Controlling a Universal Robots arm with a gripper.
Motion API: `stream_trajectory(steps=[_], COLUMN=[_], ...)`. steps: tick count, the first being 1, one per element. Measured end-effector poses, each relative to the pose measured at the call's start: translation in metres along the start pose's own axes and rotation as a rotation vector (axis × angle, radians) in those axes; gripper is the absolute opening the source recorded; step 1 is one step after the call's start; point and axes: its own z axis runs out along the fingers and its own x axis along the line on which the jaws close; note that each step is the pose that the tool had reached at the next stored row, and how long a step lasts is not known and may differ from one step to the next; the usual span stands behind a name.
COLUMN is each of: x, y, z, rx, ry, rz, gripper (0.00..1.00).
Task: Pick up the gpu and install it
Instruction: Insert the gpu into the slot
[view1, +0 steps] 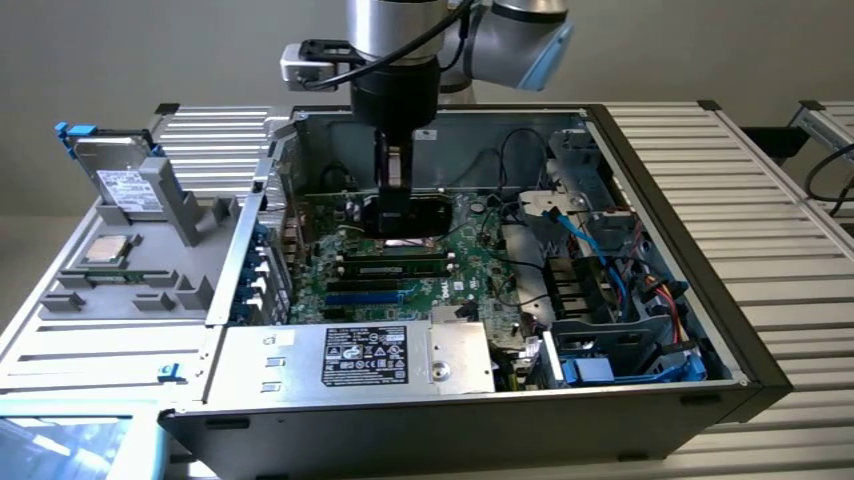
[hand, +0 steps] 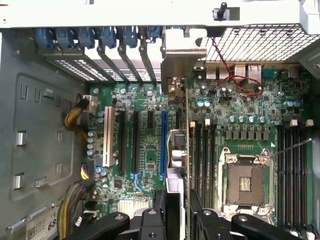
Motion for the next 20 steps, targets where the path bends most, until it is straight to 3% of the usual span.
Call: stream_trajectory(steps=[3,20], x=[0.0,0.011], y=[0.0034,0.0097], z=[0.0043,0.036], rx=[0.0073,0.0134], ry=[0.0002,0.0014], rz=[0.001,0.006], gripper=[0.29,0.29])
